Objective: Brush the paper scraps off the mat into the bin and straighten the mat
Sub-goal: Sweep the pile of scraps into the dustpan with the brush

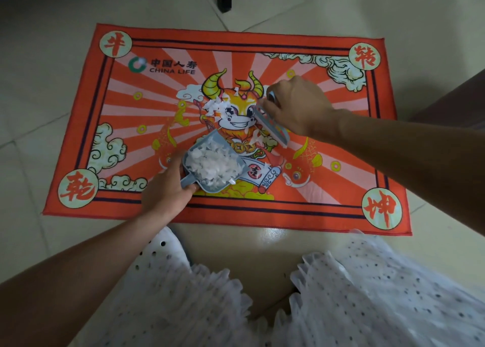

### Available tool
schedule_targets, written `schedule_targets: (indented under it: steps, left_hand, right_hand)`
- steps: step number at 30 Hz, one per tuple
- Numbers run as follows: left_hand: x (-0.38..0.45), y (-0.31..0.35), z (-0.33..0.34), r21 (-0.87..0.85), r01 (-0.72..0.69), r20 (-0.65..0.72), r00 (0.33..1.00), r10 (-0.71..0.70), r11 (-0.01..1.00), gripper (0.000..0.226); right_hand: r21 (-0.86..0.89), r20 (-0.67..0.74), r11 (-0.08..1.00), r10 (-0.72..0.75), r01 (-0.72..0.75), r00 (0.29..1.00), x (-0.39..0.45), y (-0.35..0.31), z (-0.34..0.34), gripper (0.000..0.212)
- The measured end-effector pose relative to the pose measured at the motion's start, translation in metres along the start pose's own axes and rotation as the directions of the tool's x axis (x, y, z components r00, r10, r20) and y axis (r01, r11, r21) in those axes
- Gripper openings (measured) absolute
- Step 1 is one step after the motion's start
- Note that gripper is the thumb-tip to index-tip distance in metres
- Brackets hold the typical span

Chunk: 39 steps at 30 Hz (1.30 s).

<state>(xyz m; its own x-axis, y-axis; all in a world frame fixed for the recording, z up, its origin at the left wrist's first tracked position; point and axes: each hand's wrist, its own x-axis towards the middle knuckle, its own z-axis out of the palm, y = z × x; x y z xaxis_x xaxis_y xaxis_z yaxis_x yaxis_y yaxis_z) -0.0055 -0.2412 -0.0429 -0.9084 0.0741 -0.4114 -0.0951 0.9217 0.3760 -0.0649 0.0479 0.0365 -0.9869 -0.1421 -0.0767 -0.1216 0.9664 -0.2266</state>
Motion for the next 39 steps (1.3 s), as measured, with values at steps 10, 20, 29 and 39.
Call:
schedule_targets:
  steps: [10,20,29,39]
  left_hand:
    - [-0.019,0.027,-0.008,0.16,-0.074,0.003,0.997,0.074,0.984,0.078]
    - [-0.023,0.039,0.004,0.193,-0.059,-0.007,0.998,0.061,0.979,0.074]
    - [-0.025,0.037,0.02,0.02,0.026,-0.034,0.999,-0.025,0.999,0.084]
    - [-0.019,0.035,0.022,-0.105,0.09,-0.03,0.995,-0.094,0.99,0.082]
  right_hand:
    - [0.031,0.058,0.999,-0.04,0.038,0.998,-0.035,0.001,-0.004,0.032]
    - [0.173,0.041,0.983,-0.064,0.056,0.997,-0.053,-0.012,0.014,0.031]
    - [0.245,0.052,0.967,-0.08,0.065,0.995,-0.036,-0.022,0.019,0.032]
    - [0.182,0.121,0.967,-0.199,0.176,0.972,-0.004,-0.042,0.008,0.039]
